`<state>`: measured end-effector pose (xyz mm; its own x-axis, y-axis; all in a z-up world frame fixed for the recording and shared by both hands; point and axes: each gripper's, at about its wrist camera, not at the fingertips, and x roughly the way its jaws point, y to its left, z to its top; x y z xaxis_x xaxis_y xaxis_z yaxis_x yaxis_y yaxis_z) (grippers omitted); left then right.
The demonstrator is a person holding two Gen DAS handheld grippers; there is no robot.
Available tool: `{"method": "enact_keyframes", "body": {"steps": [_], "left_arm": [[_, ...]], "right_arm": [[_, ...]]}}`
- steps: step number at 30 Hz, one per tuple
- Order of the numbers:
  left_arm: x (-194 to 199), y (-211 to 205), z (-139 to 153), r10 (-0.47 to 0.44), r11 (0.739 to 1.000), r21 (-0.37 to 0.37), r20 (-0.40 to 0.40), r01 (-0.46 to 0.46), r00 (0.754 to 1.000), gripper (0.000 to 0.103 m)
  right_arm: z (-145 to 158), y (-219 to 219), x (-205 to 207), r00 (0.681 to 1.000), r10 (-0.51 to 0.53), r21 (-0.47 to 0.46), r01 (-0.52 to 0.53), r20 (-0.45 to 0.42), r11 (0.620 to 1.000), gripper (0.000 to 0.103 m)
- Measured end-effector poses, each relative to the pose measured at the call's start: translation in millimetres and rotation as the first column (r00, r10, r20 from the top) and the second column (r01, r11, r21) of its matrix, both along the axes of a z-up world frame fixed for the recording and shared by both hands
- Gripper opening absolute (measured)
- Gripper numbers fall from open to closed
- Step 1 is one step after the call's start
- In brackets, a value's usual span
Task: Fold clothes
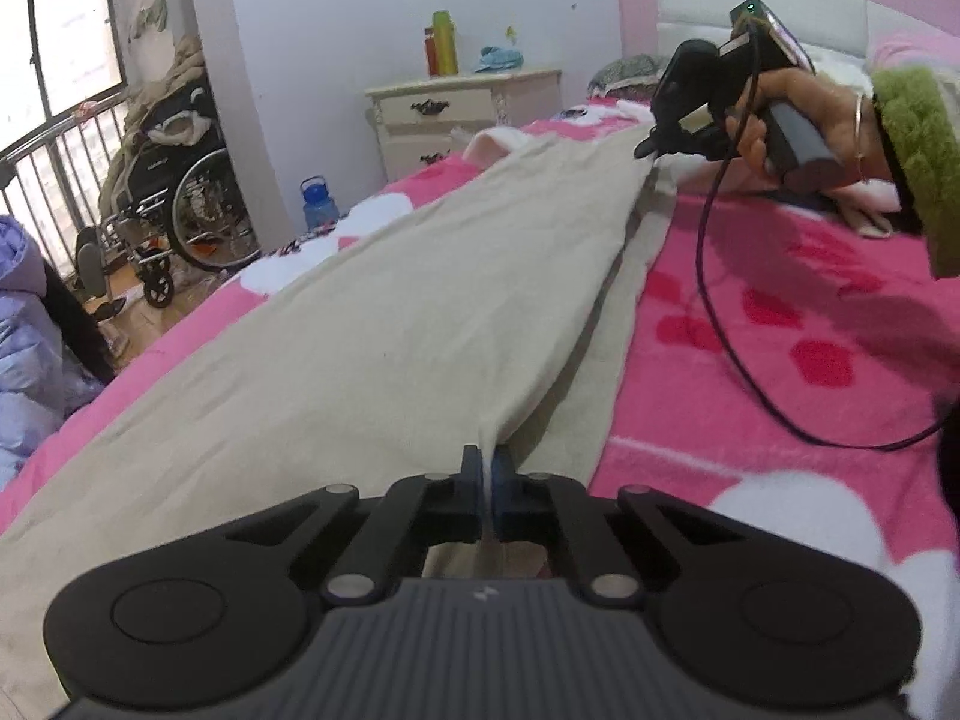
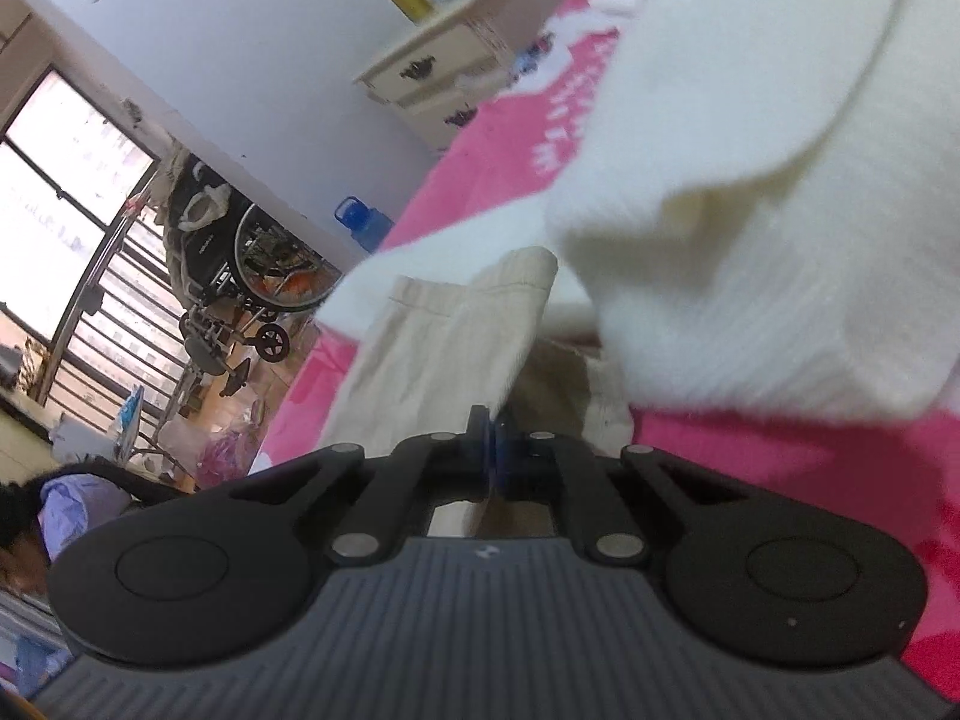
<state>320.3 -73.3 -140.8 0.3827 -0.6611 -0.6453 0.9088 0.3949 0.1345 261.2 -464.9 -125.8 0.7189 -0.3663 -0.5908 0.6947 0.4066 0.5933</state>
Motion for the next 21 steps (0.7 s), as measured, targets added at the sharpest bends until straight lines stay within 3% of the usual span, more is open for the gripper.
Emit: {"method": "enact_keyframes", "body": {"steps": [7, 11, 21], "left_arm": [[-2.3, 1.6, -0.1, -0.036, 0.999, 0.004, -0.013, 0.036, 0.999, 0.003], [0.8, -1.2, -5.1, -0.047, 0.999, 0.019, -0.041, 0.047, 0.998, 0.003], [3.6, -4.0, -21.3, -0.054, 0.998, 0.038, -0.064, 0.056, 0.996, 0.005]], "right_arm": [[-3.4, -4.0, -6.8, 1.0, -0.007, -0.021, 0.007, -0.004, 1.0, 0.0], [-10.7, -8.9, 0.1, 0.998, 0.011, -0.058, -0.014, -0.06, 0.998, 0.0], [-36.9, -23.5, 6.4, 0.991, 0.008, -0.034, -0.013, -0.134, 0.999, 0.003]]}}
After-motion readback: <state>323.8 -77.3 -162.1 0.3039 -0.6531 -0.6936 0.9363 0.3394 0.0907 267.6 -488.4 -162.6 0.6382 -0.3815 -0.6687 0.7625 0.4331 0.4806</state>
